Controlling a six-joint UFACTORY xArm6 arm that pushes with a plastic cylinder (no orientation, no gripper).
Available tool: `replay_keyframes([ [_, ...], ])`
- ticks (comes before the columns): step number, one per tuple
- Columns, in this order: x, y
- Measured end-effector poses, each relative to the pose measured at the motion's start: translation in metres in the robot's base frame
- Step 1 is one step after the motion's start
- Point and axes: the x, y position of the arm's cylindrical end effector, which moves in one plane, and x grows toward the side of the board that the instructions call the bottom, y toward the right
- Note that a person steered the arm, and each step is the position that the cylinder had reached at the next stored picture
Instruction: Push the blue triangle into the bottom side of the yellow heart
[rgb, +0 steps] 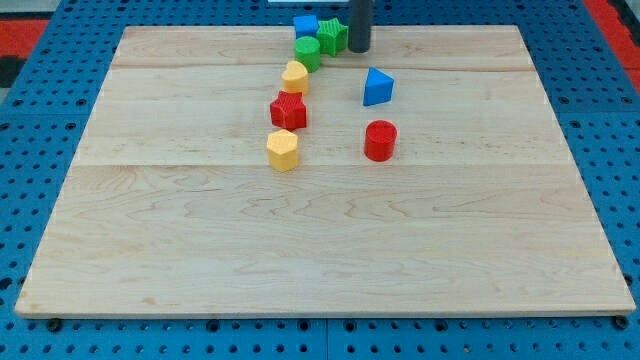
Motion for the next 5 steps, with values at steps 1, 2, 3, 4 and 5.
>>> replay_keyframes([
  [1,0.013,0.054],
  [2,0.045,0.078],
  [3,0.076,0.078],
  [4,0.085,0.056],
  [5,0.081,0.025],
])
